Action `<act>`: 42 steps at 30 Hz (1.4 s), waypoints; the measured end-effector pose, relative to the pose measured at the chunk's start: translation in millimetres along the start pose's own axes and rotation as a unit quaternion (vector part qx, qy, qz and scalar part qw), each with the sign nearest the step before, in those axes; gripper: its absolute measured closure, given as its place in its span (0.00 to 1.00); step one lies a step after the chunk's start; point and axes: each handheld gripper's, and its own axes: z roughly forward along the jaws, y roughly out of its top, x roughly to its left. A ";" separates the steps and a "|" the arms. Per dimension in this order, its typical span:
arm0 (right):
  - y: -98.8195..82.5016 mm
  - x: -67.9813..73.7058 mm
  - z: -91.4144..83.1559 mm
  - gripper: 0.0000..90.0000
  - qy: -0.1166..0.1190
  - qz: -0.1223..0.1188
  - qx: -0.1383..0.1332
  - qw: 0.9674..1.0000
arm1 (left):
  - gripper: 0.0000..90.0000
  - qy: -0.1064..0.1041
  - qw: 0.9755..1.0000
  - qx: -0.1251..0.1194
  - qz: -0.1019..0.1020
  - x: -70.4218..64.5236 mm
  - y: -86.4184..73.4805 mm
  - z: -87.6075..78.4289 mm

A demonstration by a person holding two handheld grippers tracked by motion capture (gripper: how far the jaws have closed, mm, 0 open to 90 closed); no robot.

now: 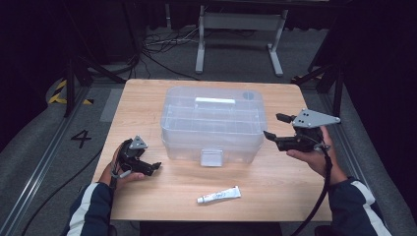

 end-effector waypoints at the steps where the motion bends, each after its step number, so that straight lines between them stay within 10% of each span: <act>1: 3.6 -0.1 2.7 0.33 -0.001 -0.002 0.001 1.000 | 0.00 0.000 1.000 0.000 0.000 0.0 0.0 0.0; 22: 55.9 -2.5 55.2 0.44 0.039 -0.028 0.036 0.998 | 0.06 0.008 1.000 0.004 -0.011 -4.1 1.7 -2.9; 25: 63.1 -0.5 64.8 0.45 0.048 -0.035 0.046 0.997 | 0.23 -0.004 1.000 -0.008 -0.003 -5.7 4.0 -7.2; 42: 85.6 10.2 115.6 0.57 0.063 -0.043 0.111 0.991 | 0.18 -0.032 0.995 -0.088 0.031 -29.0 52.0 -8.6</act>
